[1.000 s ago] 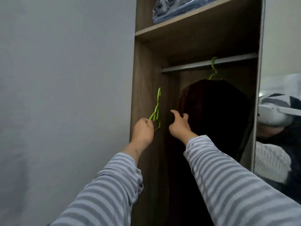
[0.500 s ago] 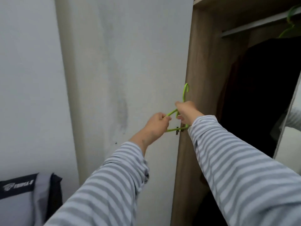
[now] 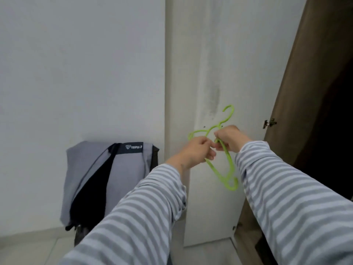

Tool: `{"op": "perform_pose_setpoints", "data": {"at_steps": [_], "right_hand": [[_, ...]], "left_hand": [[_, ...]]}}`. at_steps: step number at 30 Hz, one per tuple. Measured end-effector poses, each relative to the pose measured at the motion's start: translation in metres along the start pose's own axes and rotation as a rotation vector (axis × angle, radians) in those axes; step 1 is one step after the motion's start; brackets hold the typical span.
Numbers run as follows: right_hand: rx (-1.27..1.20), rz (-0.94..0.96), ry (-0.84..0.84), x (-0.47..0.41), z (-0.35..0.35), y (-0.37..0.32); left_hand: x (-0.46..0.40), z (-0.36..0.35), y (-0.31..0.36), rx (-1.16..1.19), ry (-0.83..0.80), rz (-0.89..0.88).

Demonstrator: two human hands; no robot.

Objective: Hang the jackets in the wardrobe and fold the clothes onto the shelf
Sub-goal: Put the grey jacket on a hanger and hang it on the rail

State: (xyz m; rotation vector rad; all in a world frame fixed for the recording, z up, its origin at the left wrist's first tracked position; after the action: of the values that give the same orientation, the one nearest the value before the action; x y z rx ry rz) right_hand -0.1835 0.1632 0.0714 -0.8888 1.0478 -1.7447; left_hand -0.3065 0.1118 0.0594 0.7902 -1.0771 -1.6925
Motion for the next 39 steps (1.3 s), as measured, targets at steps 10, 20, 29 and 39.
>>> {"op": "perform_pose_setpoints", "data": {"at_steps": [10, 20, 29, 39], "right_hand": [[0.085, 0.334, -0.341, 0.106, -0.125, -0.002], [0.182, 0.442, -0.264, 0.104, -0.227, -0.01], [0.344, 0.415, -0.048, 0.042, -0.303, -0.022], [0.422, 0.421, 0.063, -0.094, -0.352, -0.003]], "left_hand": [[0.1, 0.148, -0.087, -0.99, 0.654, -0.024], [0.121, 0.193, -0.156, -1.098, 0.556, 0.148], [0.061, 0.257, -0.213, -0.962, 0.594, 0.212], [-0.106, 0.325, -0.284, -0.755, 0.531, 0.334]]}}
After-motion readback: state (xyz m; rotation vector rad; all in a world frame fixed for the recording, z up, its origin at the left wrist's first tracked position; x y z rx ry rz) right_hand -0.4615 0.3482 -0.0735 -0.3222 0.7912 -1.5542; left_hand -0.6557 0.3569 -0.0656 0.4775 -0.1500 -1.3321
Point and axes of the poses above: each hand's wrist, its own x-axis away from the middle knuckle, its own z-axis out of the back of the hand, y = z × x, the point moved 6 cm from there along -x, towards the middle knuckle, and after that the axes turned 4 degrees about -x, right-handed, at the moved point
